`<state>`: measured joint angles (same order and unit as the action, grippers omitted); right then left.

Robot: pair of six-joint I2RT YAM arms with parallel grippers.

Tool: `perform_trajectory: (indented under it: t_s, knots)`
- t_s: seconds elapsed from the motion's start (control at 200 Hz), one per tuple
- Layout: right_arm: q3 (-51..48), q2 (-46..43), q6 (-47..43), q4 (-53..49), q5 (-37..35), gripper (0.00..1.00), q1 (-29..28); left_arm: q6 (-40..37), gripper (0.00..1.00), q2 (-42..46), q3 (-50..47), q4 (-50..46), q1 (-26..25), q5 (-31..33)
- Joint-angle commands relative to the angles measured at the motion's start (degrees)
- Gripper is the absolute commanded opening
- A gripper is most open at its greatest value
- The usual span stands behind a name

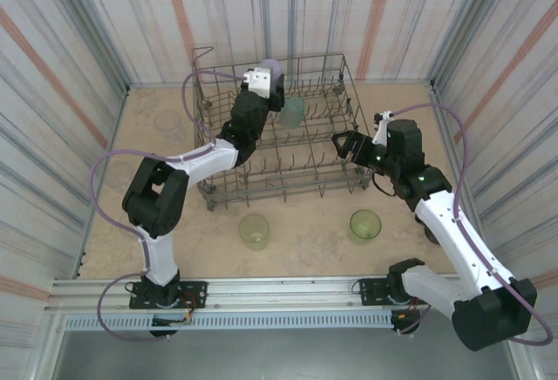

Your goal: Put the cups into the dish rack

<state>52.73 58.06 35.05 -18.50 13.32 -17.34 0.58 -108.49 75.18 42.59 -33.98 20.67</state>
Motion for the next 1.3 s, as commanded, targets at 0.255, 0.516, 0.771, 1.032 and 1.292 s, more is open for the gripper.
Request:
perform_trajectory:
  t_s: [0.255, 0.516, 0.771, 1.032, 1.292]
  knots:
    - [1.3, 2.2, -2.0, -0.9, 0.6, 0.99, 0.0, -1.0, 0.00, -3.4, -1.4, 6.8, 1.2, 1.9]
    - [1.1, 4.1, -2.3, 0.1, 1.1, 0.99, 0.1, 0.1, 0.00, -5.7, -1.1, 7.1, 2.3, 1.6]
    - [1.0, 4.6, -2.6, 0.4, 1.3, 0.99, 0.3, 1.7, 0.00, -7.3, -1.5, 7.7, 2.5, 1.8]
    - [0.4, 4.2, -2.9, 0.3, 1.0, 0.99, 0.6, 3.1, 0.00, -9.1, -1.1, 8.4, 2.7, 0.8]
    - [0.5, 5.0, -2.8, 0.8, 1.3, 0.99, 0.8, 3.1, 0.00, -11.2, -2.1, 9.7, 2.8, 2.6]
